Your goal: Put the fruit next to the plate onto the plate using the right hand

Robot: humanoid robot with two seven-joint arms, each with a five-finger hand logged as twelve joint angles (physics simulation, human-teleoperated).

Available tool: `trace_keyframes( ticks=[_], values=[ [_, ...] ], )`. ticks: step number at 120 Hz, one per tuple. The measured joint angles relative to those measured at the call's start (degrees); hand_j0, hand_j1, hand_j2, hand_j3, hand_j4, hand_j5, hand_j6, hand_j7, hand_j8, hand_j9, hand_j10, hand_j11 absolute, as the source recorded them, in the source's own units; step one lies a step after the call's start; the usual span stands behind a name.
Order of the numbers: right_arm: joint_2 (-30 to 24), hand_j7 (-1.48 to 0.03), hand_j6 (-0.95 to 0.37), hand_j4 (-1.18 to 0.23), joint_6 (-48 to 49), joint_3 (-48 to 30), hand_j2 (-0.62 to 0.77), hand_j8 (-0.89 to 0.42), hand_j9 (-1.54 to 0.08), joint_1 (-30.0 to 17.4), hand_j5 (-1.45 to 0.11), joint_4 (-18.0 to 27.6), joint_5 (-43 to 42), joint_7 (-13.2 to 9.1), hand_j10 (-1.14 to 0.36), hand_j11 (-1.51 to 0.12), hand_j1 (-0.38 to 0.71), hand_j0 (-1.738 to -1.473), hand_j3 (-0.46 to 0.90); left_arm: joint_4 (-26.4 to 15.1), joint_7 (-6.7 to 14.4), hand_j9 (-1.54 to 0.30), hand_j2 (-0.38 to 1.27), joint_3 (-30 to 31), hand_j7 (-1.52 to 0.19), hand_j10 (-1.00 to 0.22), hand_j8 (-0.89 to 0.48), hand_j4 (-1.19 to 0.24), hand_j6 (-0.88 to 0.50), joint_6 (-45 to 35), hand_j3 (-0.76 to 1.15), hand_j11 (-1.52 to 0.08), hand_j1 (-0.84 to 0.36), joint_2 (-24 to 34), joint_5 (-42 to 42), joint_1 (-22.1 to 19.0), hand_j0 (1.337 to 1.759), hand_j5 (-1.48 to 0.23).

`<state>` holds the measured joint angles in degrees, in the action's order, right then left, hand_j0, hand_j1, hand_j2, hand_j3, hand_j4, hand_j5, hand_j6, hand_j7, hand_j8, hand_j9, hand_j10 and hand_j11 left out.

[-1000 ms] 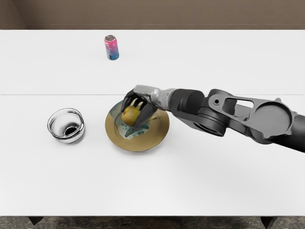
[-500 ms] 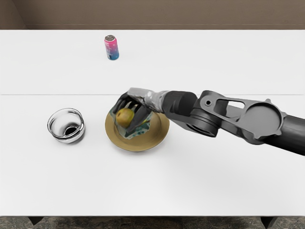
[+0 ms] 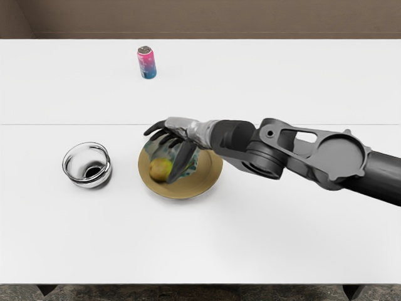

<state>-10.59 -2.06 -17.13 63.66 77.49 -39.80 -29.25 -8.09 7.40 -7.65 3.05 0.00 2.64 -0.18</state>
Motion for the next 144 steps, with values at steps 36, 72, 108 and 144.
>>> trace_keyframes(
  ticks=[36,72,108,144],
  values=[
    [-4.5,-0.06,-0.04,-0.05,14.4,-5.3,0.0,-0.04,-0.06,-0.8,-0.06,0.4,11.2,0.4,-0.04,-0.06,-0.3,-1.658,0.0,0.0,0.0,0.0,0.0,0.0,0.0,0.0,0.0,0.0,0.0,0.0,0.0,0.0,0.35,0.0,0.0,0.0,1.658,0.0],
    [-11.6,-0.01,-0.01,-0.01,32.1,-11.9,0.0,-0.01,-0.01,-4.7,-0.01,0.6,23.2,0.6,-0.01,-0.01,-0.34,-1.658,0.0,0.0,0.0,0.0,0.0,0.0,0.0,0.0,0.0,0.0,0.0,0.0,0.0,0.0,0.35,0.0,0.0,0.0,1.658,0.0],
    [-21.2,0.0,0.0,0.0,36.8,-13.0,0.0,0.0,0.0,-7.7,0.0,0.6,34.4,0.0,0.0,0.0,-0.35,-1.658,0.0,0.0,0.0,0.0,0.0,0.0,0.0,0.0,0.0,0.0,0.0,0.0,0.0,0.0,0.35,0.0,0.0,0.0,1.658,0.0],
    [-29.4,0.0,0.0,0.0,37.1,-13.2,0.0,0.0,0.0,-12.2,0.0,0.1,38.1,0.1,0.0,0.0,-0.35,-1.658,0.0,0.0,0.0,0.0,0.0,0.0,0.0,0.0,0.0,0.0,0.0,0.0,0.0,0.0,0.35,0.0,0.0,0.0,1.658,0.0]
  ],
)
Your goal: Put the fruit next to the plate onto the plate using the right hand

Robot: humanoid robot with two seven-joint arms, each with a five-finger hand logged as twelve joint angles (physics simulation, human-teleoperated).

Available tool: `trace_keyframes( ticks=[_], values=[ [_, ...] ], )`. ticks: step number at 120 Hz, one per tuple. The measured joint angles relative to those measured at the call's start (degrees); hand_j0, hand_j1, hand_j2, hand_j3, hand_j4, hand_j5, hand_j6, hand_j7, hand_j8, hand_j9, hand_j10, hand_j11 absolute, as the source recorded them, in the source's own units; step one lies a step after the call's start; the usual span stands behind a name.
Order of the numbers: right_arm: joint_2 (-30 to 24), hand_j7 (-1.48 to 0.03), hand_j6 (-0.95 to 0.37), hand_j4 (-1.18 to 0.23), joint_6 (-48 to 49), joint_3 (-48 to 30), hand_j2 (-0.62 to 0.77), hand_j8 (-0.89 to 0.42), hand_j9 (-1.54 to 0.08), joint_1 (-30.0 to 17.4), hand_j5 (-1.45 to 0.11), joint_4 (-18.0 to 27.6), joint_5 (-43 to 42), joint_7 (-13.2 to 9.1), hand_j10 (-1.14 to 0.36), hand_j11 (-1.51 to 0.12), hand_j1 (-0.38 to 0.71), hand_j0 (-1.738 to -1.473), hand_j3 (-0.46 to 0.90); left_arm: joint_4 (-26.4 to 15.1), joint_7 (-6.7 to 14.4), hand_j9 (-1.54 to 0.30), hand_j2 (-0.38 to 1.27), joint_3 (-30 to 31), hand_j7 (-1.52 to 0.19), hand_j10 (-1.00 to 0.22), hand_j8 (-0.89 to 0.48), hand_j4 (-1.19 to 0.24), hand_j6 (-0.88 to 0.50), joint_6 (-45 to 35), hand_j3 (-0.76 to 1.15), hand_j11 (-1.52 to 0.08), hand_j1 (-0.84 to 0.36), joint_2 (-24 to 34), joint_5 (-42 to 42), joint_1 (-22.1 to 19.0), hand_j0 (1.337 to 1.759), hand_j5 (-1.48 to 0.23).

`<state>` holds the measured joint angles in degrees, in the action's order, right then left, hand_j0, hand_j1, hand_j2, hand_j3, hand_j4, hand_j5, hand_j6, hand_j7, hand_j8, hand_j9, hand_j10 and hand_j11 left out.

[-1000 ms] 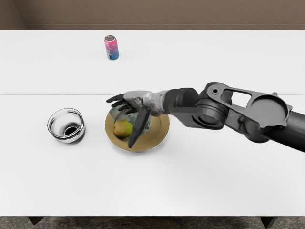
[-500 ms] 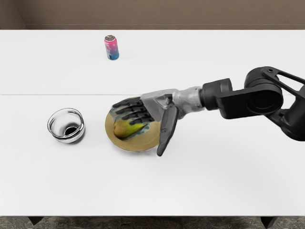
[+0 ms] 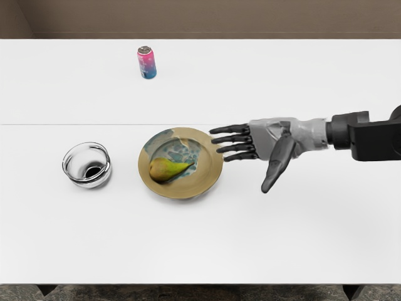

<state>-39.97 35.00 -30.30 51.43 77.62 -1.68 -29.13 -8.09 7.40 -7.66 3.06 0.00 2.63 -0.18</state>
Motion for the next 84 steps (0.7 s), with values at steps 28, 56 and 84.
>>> trace_keyframes(
  ticks=[28,56,84],
  values=[
    [-5.4,0.0,0.0,0.0,0.0,0.1,0.0,0.0,0.0,-2.3,0.0,-2.0,4.9,0.3,0.0,0.0,-0.35,-1.658,0.0,0.0,0.0,0.0,0.0,0.0,0.0,0.0,0.0,0.0,0.0,0.0,0.0,0.0,0.35,0.0,0.0,0.0,1.658,0.0],
    [-9.7,0.0,0.0,0.0,0.0,0.1,0.0,0.0,0.0,-4.6,0.0,-4.5,8.3,0.4,0.0,0.0,-0.35,-1.658,0.0,0.0,0.0,0.0,0.0,0.0,0.0,0.0,0.0,0.0,0.0,0.0,0.0,0.0,0.35,0.0,0.0,0.1,1.658,0.0],
    [-10.8,0.0,0.0,0.0,0.0,0.1,0.0,0.0,0.0,-5.9,0.0,-7.4,8.8,0.5,0.0,0.0,-0.35,-1.658,0.0,0.0,0.0,0.0,0.0,0.0,0.0,0.0,0.0,0.0,0.0,0.0,0.0,0.0,0.35,0.0,0.0,0.2,1.658,0.0]
  ],
)
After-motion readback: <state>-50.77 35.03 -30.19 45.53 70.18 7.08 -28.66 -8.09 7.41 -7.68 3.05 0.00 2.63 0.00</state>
